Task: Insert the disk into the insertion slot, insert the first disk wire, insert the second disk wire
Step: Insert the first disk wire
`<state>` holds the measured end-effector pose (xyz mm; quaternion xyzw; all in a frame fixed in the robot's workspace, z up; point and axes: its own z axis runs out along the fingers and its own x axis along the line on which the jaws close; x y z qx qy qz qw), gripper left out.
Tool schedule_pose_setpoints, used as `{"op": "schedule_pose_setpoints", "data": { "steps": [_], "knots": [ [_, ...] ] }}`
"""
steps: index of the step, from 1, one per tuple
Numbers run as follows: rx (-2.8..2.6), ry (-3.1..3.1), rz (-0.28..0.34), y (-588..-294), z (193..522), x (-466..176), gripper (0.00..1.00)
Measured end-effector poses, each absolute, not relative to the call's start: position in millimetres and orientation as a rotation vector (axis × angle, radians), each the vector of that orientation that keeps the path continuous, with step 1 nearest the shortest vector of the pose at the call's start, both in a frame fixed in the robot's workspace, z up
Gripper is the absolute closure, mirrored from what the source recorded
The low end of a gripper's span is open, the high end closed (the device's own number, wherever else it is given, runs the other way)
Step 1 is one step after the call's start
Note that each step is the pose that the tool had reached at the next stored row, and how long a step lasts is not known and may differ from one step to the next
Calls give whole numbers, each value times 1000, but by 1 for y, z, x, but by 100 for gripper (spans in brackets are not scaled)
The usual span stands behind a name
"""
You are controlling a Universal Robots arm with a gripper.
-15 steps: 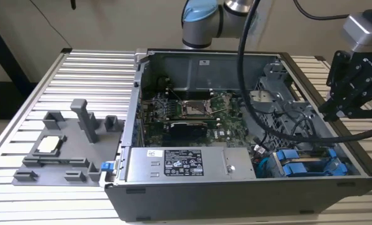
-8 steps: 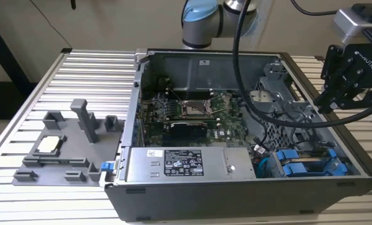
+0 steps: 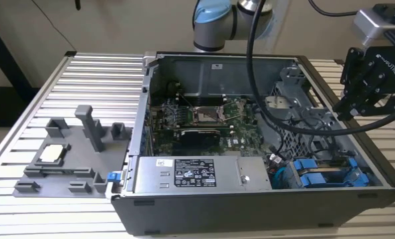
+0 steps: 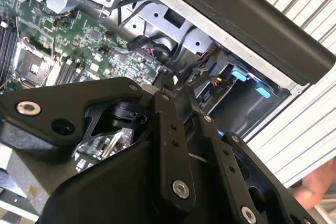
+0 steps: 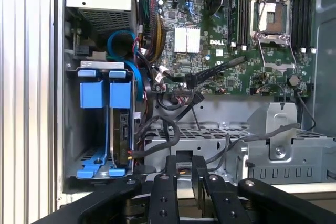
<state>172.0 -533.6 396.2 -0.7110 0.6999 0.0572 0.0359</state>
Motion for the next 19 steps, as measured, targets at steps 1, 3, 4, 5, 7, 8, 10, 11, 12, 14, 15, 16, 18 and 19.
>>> {"op": "schedule_pose_setpoints", "data": {
  "steps": [1, 3, 4, 5, 7, 8, 10, 11, 12, 14, 15, 16, 18, 19],
  "knots": [
    [-2184, 2150, 175, -534, 396, 171, 73],
    [-2184, 2150, 176, -533, 396, 167, 73],
    [-2184, 2150, 175, -533, 396, 164, 73],
    [-2184, 2150, 175, -533, 395, 161, 73],
    [-2184, 2150, 175, -532, 395, 155, 73],
    [-2184, 2150, 175, -532, 395, 152, 73],
    [-2184, 2150, 175, -532, 394, 147, 73],
    [-2184, 2150, 175, -532, 394, 144, 73],
    [-2184, 2150, 175, -532, 394, 140, 73],
    [-2184, 2150, 175, -532, 393, 134, 73],
    [-2184, 2150, 175, -532, 392, 132, 73],
    [-2184, 2150, 175, -532, 392, 129, 73],
    [-2184, 2150, 175, -531, 391, 121, 73],
    [-2184, 2150, 175, -531, 390, 117, 73]
  ]
}}
